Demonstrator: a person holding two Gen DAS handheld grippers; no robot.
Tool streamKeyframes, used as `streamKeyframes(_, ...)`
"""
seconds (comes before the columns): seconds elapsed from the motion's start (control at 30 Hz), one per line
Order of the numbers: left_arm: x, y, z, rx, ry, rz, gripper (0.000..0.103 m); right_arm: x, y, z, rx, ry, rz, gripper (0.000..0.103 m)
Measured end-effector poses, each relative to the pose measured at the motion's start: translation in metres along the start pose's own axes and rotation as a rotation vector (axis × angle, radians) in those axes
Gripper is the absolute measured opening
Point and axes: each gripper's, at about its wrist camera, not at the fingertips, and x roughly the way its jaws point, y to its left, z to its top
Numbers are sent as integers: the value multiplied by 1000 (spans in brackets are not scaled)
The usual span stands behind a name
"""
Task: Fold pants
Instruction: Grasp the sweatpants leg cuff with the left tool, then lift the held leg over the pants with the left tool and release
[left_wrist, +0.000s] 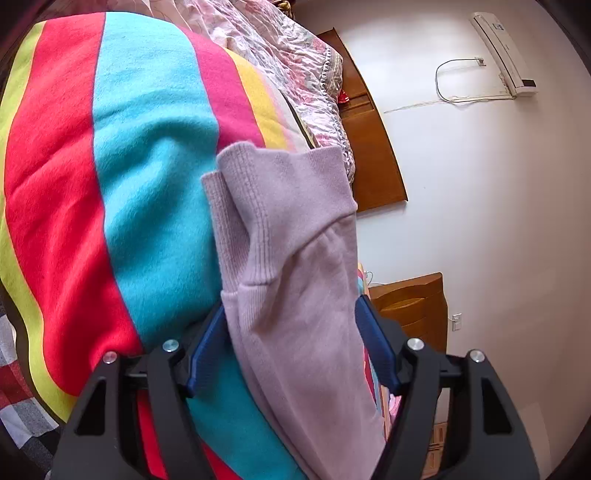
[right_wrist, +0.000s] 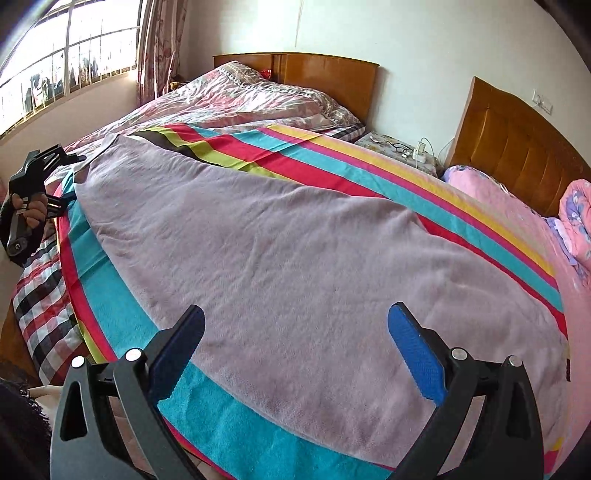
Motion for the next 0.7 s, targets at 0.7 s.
streamKeyframes(0.7, 86, -297, -355, 1356, 200, -61, 40, -88, -102, -29, 397, -250, -109, 97)
